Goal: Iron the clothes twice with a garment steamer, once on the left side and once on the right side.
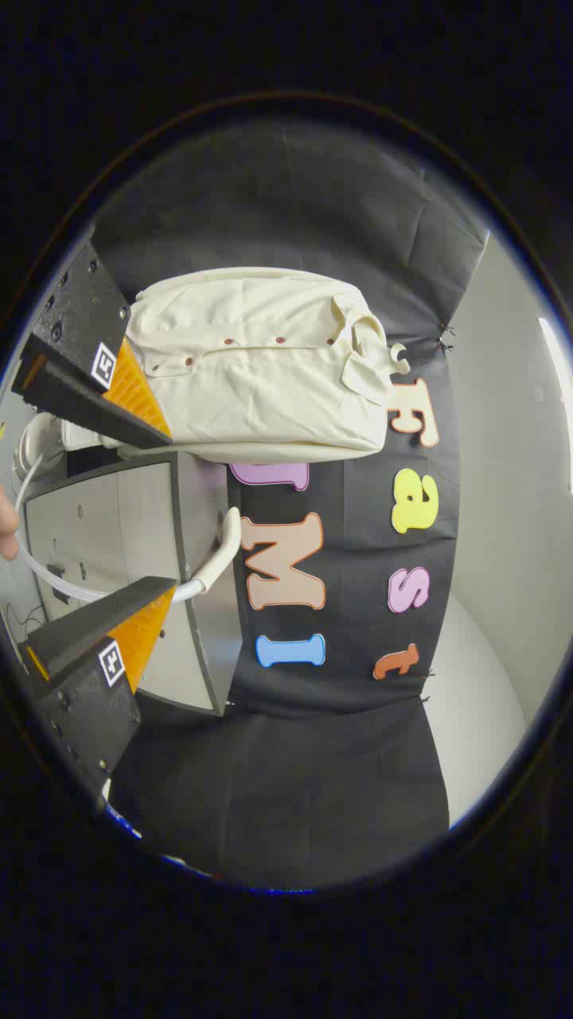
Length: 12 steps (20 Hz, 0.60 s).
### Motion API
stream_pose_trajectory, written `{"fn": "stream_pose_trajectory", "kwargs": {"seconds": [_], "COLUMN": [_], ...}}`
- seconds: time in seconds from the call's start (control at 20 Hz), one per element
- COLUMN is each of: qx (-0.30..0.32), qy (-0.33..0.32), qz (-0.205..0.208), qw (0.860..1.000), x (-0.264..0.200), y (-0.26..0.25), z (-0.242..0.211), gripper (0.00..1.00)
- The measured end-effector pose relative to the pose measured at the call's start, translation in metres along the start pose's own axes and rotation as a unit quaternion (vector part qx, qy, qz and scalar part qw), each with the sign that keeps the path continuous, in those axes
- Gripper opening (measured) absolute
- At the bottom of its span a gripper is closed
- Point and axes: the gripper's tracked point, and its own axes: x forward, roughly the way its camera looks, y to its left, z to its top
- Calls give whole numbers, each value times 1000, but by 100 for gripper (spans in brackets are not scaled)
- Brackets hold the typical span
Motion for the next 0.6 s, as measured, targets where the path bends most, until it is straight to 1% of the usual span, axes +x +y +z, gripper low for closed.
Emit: {"fn": "stream_pose_trajectory", "kwargs": {"seconds": [0.6], "qx": [-6], "qy": [3], "qz": [9], "qw": [1000], "x": [11], "y": [-8], "z": [13], "gripper": [99]}}
